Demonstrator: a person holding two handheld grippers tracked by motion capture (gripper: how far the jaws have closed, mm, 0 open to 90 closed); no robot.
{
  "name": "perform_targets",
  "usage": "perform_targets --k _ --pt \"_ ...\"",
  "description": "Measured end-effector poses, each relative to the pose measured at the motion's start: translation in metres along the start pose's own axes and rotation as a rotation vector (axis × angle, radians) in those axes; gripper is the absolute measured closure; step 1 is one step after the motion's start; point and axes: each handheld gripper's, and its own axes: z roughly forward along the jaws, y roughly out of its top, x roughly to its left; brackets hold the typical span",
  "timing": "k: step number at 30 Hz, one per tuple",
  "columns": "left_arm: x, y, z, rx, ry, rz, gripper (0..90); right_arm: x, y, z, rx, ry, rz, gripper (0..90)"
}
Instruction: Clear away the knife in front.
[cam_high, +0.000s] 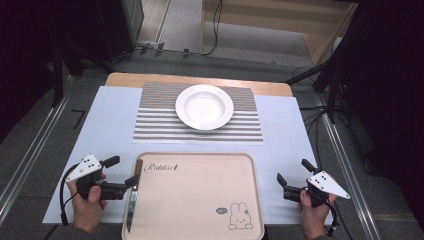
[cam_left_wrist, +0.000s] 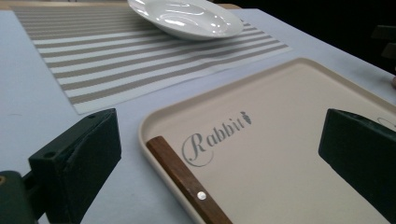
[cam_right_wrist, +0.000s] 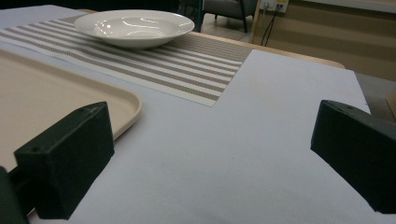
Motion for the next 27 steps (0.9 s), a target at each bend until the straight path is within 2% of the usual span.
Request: perform_targets --k 10,27 --pt "0.015 -0.002 -0.015 -0.030 0.051 -0.011 0.0 0.000 0.000 0.000 0.000 0.000 0.002 0.0" --pt "0.054 -0.013 -0.052 -0.089 0.163 -0.083 0.0 0.000 0.000 0.000 0.002 -0.004 -0.003 0.0"
